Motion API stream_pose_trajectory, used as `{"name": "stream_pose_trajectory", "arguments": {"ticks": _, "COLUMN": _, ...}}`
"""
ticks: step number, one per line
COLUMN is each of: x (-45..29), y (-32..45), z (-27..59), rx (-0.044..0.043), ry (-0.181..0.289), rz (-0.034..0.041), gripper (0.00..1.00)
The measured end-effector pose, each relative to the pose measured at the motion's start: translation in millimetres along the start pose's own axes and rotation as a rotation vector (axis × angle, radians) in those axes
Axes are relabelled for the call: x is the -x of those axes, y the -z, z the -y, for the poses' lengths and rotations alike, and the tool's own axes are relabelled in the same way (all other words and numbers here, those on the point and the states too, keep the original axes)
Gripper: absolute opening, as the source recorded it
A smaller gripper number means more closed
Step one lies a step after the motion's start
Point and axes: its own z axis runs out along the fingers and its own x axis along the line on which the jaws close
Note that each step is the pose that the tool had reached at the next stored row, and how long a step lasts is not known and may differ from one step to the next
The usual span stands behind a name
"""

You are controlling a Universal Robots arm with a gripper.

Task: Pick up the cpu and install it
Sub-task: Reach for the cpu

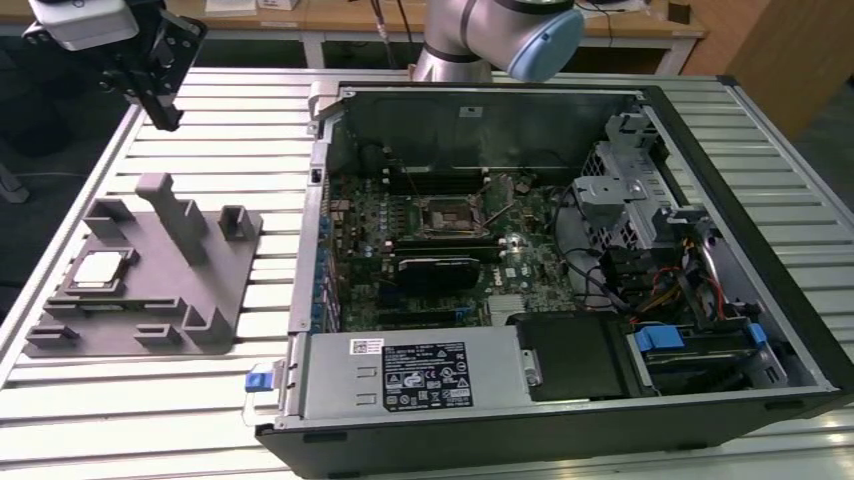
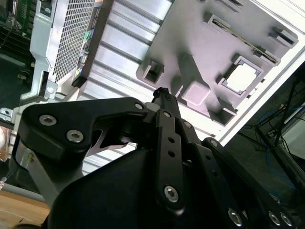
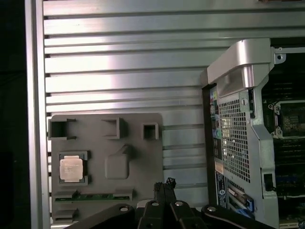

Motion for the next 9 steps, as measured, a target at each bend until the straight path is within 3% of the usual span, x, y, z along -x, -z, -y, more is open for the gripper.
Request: {"name": "stream_pose_trajectory", "arguments": {"ticks": 9, "x": -13.8, "y": 0.6, "z": 1.0, "rx": -0.0001, "ry": 0.0, "rz": -0.0001, "gripper": 0.11}}
